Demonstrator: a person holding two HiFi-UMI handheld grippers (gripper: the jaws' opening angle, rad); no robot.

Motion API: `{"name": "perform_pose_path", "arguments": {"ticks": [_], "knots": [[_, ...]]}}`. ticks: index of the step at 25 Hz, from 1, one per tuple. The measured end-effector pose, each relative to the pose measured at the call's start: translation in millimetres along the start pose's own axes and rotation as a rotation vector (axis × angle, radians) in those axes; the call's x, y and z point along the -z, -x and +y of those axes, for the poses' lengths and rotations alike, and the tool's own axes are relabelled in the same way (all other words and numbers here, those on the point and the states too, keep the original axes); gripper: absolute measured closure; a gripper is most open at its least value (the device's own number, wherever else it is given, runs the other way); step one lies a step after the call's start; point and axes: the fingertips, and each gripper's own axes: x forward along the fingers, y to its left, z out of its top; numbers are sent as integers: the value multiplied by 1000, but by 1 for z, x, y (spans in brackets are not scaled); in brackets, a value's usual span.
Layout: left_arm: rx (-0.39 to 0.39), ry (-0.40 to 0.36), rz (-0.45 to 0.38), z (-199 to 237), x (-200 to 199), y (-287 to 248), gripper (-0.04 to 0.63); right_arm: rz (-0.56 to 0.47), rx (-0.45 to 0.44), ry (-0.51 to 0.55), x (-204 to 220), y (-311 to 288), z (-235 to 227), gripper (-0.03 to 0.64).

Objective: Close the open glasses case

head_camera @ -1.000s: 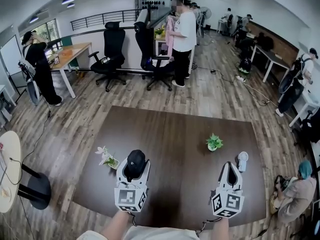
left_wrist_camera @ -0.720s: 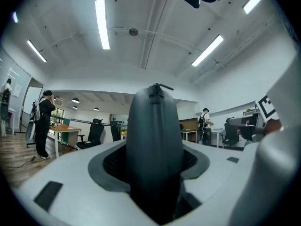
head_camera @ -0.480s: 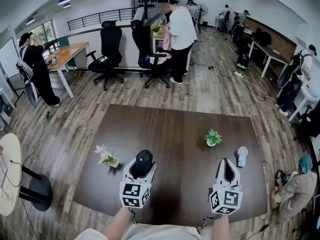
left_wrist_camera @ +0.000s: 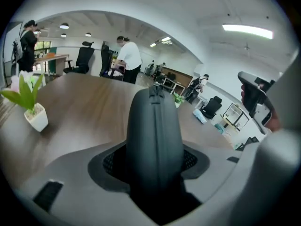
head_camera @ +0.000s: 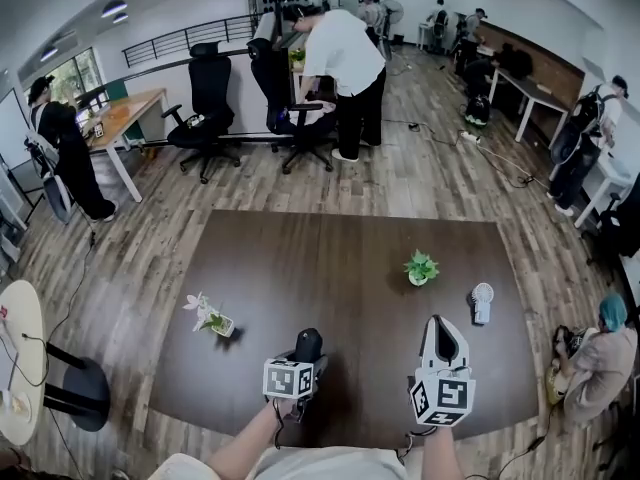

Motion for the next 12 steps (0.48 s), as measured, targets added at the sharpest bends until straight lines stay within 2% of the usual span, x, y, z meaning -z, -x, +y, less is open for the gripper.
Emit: {"name": "perform_pose_path", "arguments": {"ticks": [4,10,12], "knots": [[23,69,85,5,27,-18,330,20,-3,-7,8,0,1,615],[6,98,130,13,49,-34,330,33,-6,-13,13,-2,1,615],[0,69,126,12,51,-36,331,36,-6,-15,14,-2,1,615]]}}
